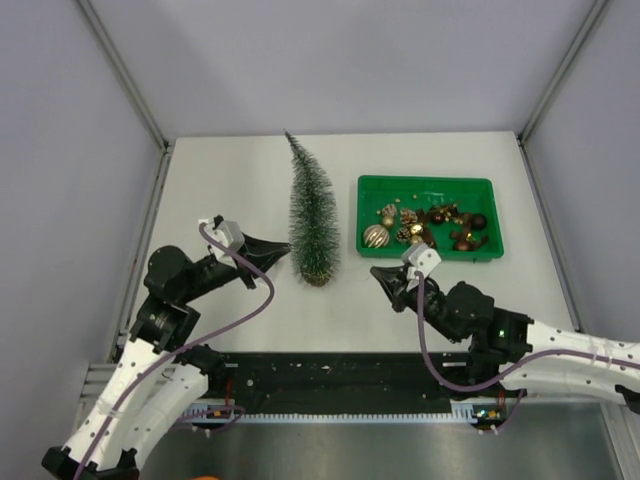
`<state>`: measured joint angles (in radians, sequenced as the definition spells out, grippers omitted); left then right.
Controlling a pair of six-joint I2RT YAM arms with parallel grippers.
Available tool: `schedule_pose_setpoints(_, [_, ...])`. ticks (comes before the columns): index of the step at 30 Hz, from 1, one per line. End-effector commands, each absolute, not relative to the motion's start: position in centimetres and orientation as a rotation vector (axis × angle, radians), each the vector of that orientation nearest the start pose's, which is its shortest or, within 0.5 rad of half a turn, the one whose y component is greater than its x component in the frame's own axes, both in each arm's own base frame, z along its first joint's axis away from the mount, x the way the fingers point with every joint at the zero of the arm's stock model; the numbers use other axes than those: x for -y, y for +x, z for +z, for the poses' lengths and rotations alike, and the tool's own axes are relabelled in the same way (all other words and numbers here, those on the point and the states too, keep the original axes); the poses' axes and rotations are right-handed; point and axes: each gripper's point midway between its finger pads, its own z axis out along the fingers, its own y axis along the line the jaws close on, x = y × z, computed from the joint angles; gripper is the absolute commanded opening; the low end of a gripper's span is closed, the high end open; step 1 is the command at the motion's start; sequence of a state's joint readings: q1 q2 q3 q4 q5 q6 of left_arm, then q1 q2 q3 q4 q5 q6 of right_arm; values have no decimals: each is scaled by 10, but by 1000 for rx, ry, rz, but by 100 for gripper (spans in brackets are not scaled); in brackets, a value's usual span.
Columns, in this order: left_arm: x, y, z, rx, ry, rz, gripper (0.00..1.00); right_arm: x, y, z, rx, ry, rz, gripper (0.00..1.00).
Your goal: Decorate the small christmas tree
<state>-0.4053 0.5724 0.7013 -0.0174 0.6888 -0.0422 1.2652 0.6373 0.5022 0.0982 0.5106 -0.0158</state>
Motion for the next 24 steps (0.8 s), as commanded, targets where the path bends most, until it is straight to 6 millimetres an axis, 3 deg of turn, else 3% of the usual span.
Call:
schedule_pose_setpoints(1, [196, 183, 331, -1308, 778, -851, 0, -259, 151, 280, -1487, -684, 695, 0])
schedule_pose_setpoints(6, [190, 188, 329, -1347, 728, -829, 0, -266, 141, 298, -1466, -736, 750, 0])
schedule_pose_setpoints(12, [181, 196, 320, -1413, 621, -806, 0, -270, 143, 349, -1381, -790, 711, 0])
schedule_pose_setpoints(16, [173, 201, 306, -1466, 525, -800, 0, -264, 169, 400, -1296, -774, 500, 0])
schedule_pose_setpoints(20, [160, 212, 298, -1512, 407, -742, 0, -272, 206, 442, -1223, -751, 225, 0])
schedule_pose_setpoints(24, [150, 220, 296, -1519, 350, -685, 0, -279, 247, 495, -1136, -665, 118, 0])
